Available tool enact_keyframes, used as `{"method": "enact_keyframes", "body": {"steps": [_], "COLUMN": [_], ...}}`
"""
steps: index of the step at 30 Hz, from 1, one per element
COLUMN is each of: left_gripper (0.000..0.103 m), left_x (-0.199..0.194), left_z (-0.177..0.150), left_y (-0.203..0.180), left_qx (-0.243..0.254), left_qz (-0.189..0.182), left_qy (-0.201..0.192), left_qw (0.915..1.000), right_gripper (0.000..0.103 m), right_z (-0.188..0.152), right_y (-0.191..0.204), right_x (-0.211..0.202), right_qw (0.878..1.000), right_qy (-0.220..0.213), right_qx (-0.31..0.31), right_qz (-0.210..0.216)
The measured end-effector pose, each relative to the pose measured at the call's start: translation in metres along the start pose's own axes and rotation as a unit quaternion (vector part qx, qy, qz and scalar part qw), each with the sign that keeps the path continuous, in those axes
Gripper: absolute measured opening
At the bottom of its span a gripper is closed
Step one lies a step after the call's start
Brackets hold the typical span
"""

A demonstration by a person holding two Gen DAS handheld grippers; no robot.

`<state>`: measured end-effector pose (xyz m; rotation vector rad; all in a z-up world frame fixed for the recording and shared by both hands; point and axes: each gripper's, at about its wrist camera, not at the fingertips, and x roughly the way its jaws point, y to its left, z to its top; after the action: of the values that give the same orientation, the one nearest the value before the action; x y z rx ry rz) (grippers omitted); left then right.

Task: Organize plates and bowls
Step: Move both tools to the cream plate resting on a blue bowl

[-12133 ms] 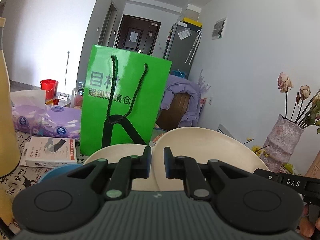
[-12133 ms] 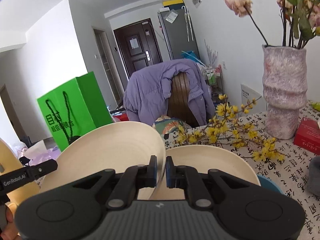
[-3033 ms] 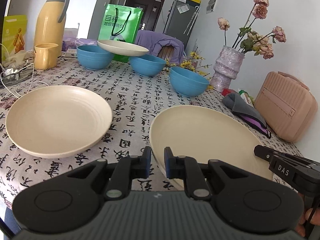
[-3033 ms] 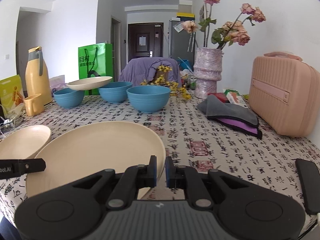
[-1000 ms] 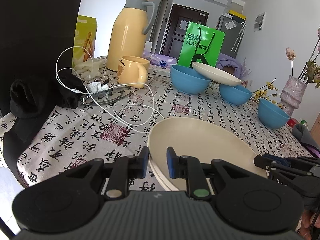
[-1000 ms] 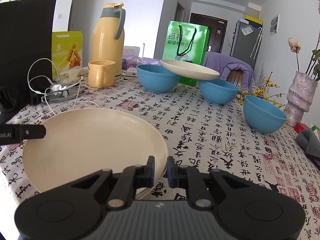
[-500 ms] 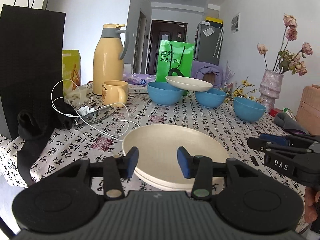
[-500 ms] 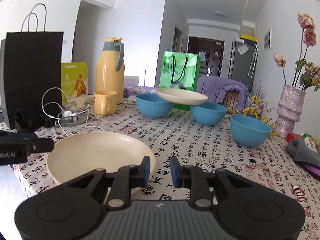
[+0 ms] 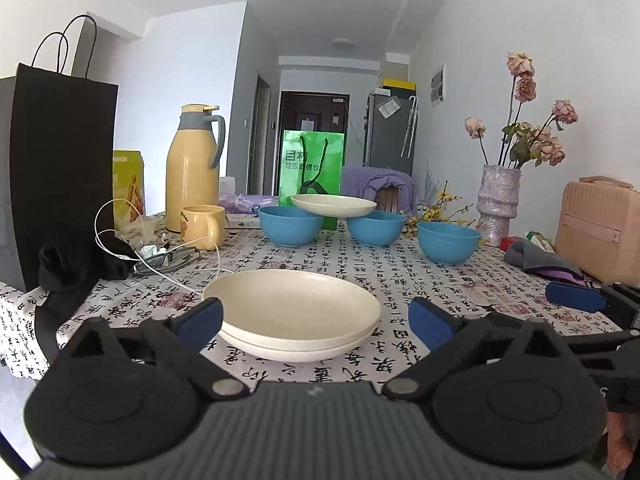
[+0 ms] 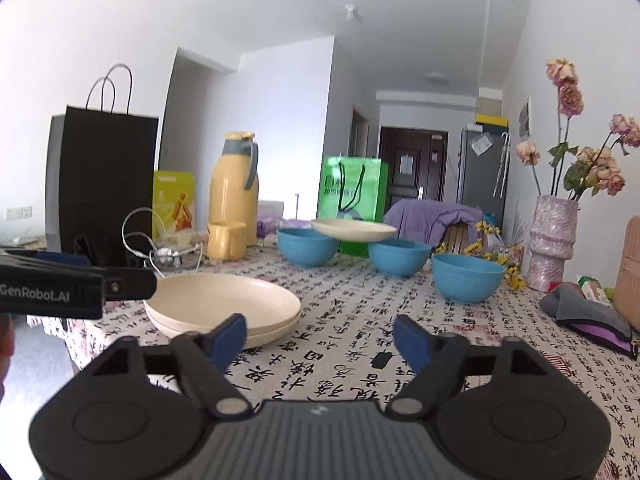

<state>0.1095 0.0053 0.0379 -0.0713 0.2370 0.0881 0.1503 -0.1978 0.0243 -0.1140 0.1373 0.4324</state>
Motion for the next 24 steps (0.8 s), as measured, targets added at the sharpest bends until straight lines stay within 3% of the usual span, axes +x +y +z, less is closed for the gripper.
{"method": "enact_keyframes", "body": {"steps": [2, 6, 10, 24], "left_gripper": [0.103, 0.103, 0.103, 0.103], "left_x": [0.001, 0.001, 0.004, 0.065], "left_z": [0.0, 0.0, 0.003, 0.031], "left_y": [-0.005, -0.01, -0.011, 0.004], "left_qx": [0.01, 0.018, 0.022, 0.016], "left_qz": [-0.003, -0.005, -0.005, -0.013], "left_qy": [0.007, 0.006, 0.005, 0.029], "left_qw": [0.9999, 0.9998, 0.9997, 0.9994], "right_gripper": [0.087, 0.1, 0.103, 0.103], "right_z": [-0.003, -0.005, -0.004, 0.016], "right_y": [-0.002, -0.003, -0.009, -0.025], "right_x": [-0.008, -0.014, -0.014, 0.036], "right_qw": [1.0, 1.0, 0.999, 0.999], "right_qy": [-0.008, -0.016, -0.022, -0.007], "right_qx": [-0.001, -0.012, -0.006, -0.004], "right_qz": [-0.003, -0.023, -0.028, -0.032]}}
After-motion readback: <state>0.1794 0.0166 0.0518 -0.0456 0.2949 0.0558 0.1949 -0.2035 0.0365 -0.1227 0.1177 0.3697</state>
